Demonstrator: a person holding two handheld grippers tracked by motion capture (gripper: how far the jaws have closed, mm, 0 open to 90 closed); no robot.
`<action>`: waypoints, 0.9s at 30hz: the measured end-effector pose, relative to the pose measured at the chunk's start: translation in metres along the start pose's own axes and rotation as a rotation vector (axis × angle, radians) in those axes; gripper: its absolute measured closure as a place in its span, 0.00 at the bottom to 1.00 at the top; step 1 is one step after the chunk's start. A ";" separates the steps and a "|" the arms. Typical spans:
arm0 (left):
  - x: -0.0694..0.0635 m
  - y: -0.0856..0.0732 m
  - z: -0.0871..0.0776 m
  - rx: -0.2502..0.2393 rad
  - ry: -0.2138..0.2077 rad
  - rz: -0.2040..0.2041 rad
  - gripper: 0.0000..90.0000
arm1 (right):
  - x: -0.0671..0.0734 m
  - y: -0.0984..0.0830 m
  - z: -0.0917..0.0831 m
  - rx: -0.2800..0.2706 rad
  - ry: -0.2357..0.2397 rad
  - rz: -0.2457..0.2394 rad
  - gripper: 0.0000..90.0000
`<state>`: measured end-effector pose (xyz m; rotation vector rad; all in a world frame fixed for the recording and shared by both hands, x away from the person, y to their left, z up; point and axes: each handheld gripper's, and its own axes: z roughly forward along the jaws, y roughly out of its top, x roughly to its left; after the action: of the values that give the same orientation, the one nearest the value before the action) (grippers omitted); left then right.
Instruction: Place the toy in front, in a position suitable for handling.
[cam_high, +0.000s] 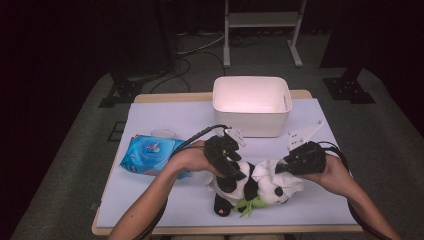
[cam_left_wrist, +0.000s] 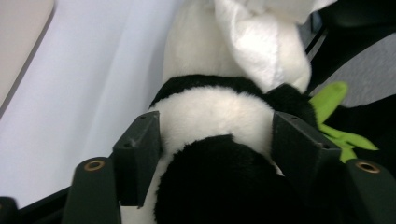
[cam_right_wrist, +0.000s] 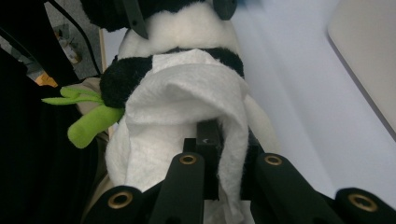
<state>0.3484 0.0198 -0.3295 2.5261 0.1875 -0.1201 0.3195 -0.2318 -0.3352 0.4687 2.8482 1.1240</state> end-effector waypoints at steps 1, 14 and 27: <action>0.000 0.001 0.002 0.007 -0.003 0.000 0.34 | 0.000 0.000 0.000 0.001 0.001 0.003 0.94; 0.007 0.004 0.013 0.040 -0.032 0.000 0.34 | -0.001 0.001 0.003 0.002 0.008 0.017 0.94; 0.009 0.012 0.003 0.021 0.007 0.063 0.61 | -0.014 -0.003 -0.008 -0.031 -0.009 0.042 0.94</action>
<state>0.3589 0.0095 -0.3269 2.5505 0.1104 -0.0885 0.3315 -0.2429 -0.3324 0.5331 2.8216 1.1682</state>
